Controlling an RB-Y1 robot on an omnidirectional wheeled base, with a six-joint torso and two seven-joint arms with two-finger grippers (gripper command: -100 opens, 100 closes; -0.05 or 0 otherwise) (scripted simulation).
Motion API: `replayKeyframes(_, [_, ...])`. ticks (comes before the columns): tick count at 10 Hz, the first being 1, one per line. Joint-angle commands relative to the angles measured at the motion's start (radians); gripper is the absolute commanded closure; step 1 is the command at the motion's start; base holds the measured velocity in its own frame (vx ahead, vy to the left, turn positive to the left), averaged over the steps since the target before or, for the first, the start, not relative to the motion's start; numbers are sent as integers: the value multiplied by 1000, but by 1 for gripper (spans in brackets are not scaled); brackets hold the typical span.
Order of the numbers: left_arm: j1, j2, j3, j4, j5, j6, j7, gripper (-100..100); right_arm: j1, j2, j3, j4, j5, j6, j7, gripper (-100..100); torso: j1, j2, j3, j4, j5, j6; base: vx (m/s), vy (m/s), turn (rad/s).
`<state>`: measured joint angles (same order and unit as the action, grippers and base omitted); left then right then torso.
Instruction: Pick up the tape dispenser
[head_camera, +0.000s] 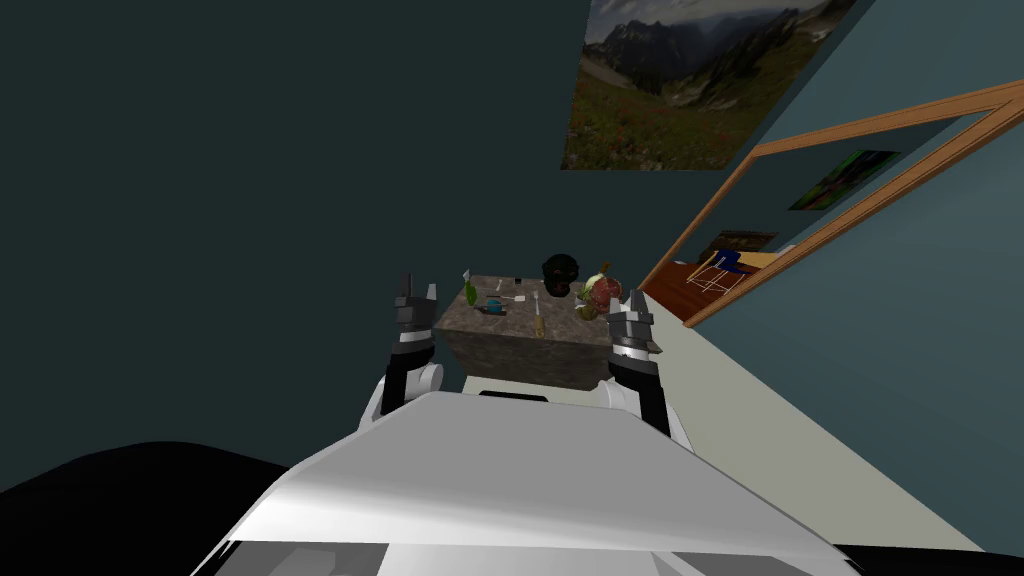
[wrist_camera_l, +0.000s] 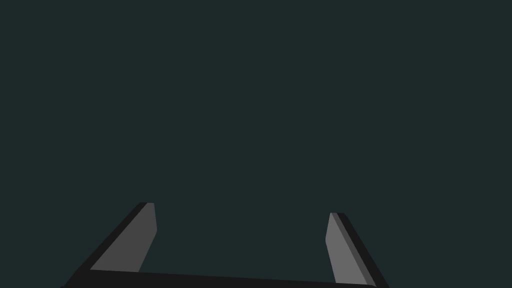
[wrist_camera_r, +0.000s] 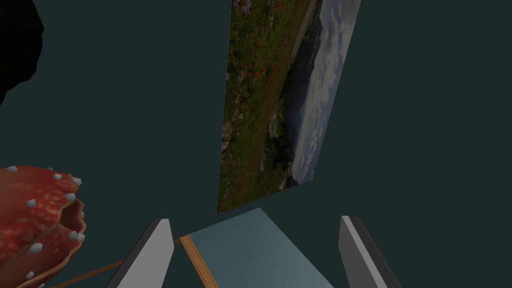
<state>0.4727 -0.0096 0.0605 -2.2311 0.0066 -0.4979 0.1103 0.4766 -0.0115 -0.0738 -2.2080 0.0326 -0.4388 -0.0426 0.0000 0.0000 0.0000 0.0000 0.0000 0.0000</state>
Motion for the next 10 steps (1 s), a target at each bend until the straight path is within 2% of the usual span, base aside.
replayKeyframes(1, [-18,28,-10,4,9,34,8,-100,0,0,0,0,0,0,0,0,0,0,0,0,0,0,0,0,0])
replayKeyframes(5, [-81,91,-42,18,42,144,38,-100,0,0,0,0,0,0,0,0,-1,0,0,0,0,0,-3,-14,-6])
replayKeyframes(6, [-81,91,-42,18,42,151,38,-100,0,0,0,0,0,0,0,0,-1,0,0,0,0,0,1,-10,-3])
replayKeyframes(7, [-102,107,-52,24,53,190,48,-100,0,0,0,0,0,0,0,0,-1,0,0,0,0,0,1,-10,-4])
replayKeyframes(8, [-102,107,-52,24,53,190,48,-100,0,0,0,0,0,0,0,0,-1,0,0,0,0,0,1,-8,-5])
replayKeyframes(9, [-125,124,-63,31,65,228,59,-100,0,0,0,0,0,0,0,0,-1,0,0,0,0,0,3,-10,-4])
replayKeyframes(10, [-125,124,-63,31,65,232,59,-100,0,0,0,0,0,0,0,0,-1,0,0,0,0,0,3,-9,-4])
